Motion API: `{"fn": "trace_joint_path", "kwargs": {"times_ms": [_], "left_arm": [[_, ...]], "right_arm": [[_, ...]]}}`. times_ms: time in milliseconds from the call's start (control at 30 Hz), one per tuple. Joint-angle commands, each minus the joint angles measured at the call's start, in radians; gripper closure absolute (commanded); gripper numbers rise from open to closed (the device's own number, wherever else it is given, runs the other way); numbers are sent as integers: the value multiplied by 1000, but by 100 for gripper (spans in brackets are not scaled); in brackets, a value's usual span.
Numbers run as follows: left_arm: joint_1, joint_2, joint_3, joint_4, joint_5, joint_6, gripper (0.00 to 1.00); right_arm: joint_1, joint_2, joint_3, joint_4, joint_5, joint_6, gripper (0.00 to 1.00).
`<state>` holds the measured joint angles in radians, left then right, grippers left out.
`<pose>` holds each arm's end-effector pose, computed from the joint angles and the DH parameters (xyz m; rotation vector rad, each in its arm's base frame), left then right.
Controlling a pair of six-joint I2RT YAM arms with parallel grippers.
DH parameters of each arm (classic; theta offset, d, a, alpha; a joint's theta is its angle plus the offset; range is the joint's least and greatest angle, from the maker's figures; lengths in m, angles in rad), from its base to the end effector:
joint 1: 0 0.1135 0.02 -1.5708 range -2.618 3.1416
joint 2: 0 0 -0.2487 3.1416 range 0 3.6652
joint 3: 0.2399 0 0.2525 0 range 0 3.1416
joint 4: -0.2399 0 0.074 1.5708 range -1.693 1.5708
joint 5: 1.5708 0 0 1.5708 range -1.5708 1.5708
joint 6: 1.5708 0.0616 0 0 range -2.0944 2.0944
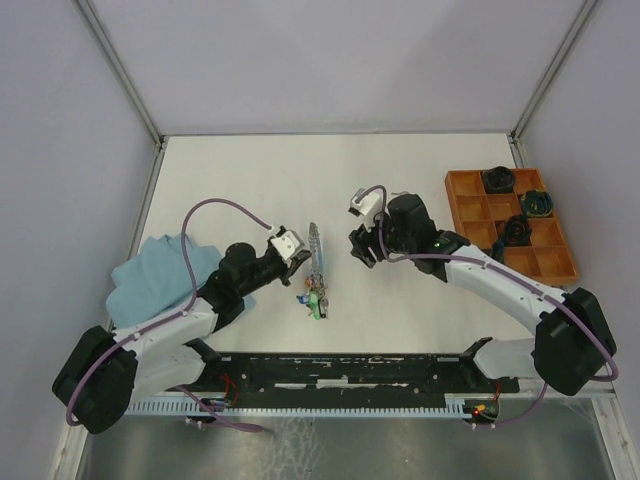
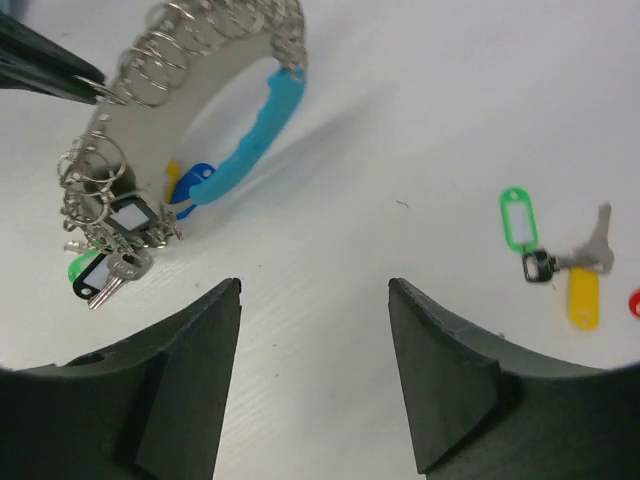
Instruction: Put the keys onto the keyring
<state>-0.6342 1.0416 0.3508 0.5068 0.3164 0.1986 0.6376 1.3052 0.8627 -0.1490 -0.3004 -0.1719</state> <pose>0.1917 -0.1648 0.1939 0.9294 1.5220 -0.5928 0.2401 0.2006 0.2286 -1.0224 1.9391 0.5905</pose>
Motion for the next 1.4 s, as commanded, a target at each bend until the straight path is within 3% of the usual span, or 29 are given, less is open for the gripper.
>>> {"fn": "trace_joint_path", "kwargs": {"times_ms": [0,167,233,267,433,667,767,900,1367], "left_arm": [[4,5,72,-24,-220,-71,97],[7,30,105,-80,-402,-135,97],[14,46,116,-101,-475,-165,97],[22,54,124,-114,-498,-185,97],[81,127,159,-178,-512,-277,97],[83,150,151,-151,-477,-271,97],[82,157,149,-137,-444,-265,97],[83,167,149,-122,-386,-248,97],[83,164,146,-108,-306,-223,97]], "right_arm": [[-13,0,56,-66,291,155,29],[-40,10,52,-84,439,226,17],[-51,30,62,-101,488,254,2],[-58,40,64,-105,511,262,0],[-130,119,126,-196,497,351,0],[-215,209,186,-298,516,419,0],[-272,239,198,-346,484,470,5],[-311,287,215,-388,419,545,26],[-319,412,236,-341,432,604,59]]}}
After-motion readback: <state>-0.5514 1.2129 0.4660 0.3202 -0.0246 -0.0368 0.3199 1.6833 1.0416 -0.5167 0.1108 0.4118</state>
